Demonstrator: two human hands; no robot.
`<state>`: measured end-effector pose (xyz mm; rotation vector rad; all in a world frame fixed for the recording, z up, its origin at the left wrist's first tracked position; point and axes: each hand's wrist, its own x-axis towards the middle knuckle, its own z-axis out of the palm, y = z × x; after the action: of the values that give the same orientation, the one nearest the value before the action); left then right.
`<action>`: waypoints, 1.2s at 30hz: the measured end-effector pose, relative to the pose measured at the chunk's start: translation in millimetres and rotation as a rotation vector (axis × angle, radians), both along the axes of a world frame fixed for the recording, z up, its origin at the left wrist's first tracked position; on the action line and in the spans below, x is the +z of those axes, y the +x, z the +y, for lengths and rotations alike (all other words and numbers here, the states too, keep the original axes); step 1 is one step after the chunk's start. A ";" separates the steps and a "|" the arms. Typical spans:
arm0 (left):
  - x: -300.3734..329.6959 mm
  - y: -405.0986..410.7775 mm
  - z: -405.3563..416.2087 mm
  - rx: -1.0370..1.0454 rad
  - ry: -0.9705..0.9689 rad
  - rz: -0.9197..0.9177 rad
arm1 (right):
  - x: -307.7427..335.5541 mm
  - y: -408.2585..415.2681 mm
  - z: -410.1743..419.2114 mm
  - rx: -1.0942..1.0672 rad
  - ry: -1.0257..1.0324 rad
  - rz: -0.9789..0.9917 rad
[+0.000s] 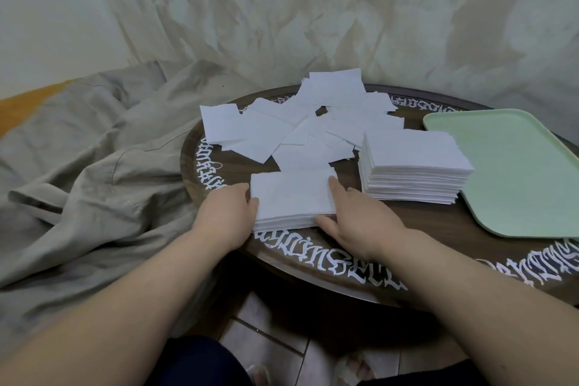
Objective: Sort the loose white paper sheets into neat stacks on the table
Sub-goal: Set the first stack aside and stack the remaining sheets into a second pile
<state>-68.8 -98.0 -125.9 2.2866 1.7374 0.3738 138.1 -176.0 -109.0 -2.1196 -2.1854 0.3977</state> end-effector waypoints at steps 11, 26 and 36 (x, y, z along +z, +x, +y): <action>15.6 -3.8 11.6 0.038 0.050 -0.162 | 25.8 8.5 18.6 -0.029 0.234 0.011; 17.5 7.8 137.8 -0.043 0.139 0.000 | 20.9 4.1 178.3 -0.013 0.216 0.114; -14.7 12.0 166.9 -0.061 -0.026 0.089 | -6.3 -1.8 249.2 -0.213 0.092 0.087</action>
<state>-56.8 68.9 -140.6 2.3652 1.6975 0.2402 136.3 73.2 -115.3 -2.2106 -1.8701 0.3577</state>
